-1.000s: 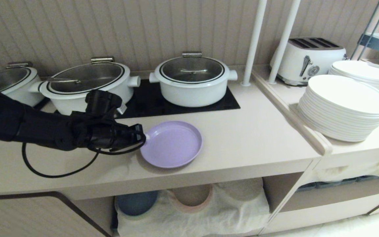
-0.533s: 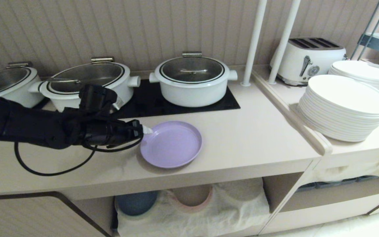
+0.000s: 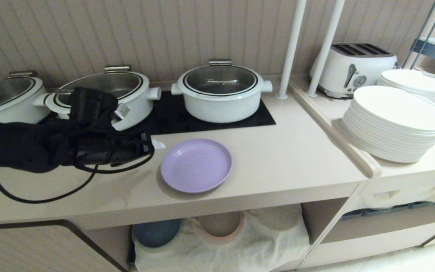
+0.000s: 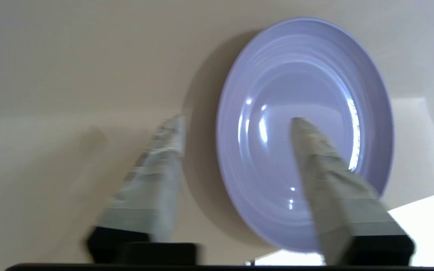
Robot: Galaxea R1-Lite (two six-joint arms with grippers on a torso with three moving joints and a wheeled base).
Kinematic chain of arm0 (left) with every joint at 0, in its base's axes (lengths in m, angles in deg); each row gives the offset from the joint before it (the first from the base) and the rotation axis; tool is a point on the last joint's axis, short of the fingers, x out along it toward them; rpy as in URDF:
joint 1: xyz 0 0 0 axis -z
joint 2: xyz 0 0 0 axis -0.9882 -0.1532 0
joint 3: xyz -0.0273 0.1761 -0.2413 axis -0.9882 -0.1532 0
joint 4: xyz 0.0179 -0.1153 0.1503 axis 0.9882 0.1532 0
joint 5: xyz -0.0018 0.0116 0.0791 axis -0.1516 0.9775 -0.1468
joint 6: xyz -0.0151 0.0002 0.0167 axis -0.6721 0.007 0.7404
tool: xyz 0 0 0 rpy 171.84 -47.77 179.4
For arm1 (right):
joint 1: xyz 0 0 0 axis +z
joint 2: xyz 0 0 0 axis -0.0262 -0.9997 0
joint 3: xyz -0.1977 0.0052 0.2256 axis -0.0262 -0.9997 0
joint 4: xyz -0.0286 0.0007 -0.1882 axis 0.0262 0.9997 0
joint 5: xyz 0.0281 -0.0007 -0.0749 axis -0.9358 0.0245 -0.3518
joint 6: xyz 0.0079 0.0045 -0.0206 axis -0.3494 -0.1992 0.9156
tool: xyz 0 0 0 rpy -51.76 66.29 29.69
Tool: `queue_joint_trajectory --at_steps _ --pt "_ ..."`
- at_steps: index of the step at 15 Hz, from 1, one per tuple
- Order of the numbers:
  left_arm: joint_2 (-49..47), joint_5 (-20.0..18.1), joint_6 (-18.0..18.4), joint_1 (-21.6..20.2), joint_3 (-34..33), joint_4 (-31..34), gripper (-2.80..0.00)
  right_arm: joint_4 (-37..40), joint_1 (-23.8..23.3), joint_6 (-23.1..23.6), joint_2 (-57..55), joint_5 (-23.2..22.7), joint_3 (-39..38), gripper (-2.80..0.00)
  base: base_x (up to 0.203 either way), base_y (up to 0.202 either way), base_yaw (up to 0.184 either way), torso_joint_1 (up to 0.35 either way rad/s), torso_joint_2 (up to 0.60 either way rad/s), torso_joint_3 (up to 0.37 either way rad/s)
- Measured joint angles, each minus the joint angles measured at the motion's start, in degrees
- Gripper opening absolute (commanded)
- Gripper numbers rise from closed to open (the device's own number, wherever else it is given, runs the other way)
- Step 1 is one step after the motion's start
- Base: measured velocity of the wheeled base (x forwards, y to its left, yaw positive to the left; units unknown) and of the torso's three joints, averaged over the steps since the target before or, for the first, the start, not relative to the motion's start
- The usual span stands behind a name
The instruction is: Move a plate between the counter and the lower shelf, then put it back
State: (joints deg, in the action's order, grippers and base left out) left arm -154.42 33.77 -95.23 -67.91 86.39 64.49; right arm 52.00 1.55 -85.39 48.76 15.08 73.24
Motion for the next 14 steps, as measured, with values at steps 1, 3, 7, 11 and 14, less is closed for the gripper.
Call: queue_joint_trajectory --at_steps 1,3,7,11,14 --pt "1.04 -0.02 0.01 -0.05 -0.85 0.03 -2.8 0.02 -0.02 0.0 0.0 0.0 0.0 -2.8 0.0 0.0 0.0 0.0 0.0 0.0" --pt "3.71 0.01 0.03 -0.12 -2.91 0.03 -2.8 0.01 -0.02 0.01 0.0 -0.01 0.0 -2.8 0.0 0.0 0.0 0.0 0.0 0.0" --pt "10.03 -0.06 -0.02 -0.88 -7.68 -0.01 -2.8 0.0 0.0 0.0 0.0 0.0 0.0 -2.8 0.0 0.0 0.0 0.0 0.0 0.0" --pt "18.23 -0.04 2.04 -2.43 -14.67 -0.11 -2.8 0.0 0.0 -0.02 0.0 0.0 0.0 -2.8 0.0 0.0 0.0 0.0 0.0 0.0" --pt "25.36 1.52 7.42 -6.13 -22.27 -0.47 -2.8 0.0 -0.02 0.01 0.0 0.0 0.0 -2.8 0.0 0.0 0.0 0.0 0.0 0.0"
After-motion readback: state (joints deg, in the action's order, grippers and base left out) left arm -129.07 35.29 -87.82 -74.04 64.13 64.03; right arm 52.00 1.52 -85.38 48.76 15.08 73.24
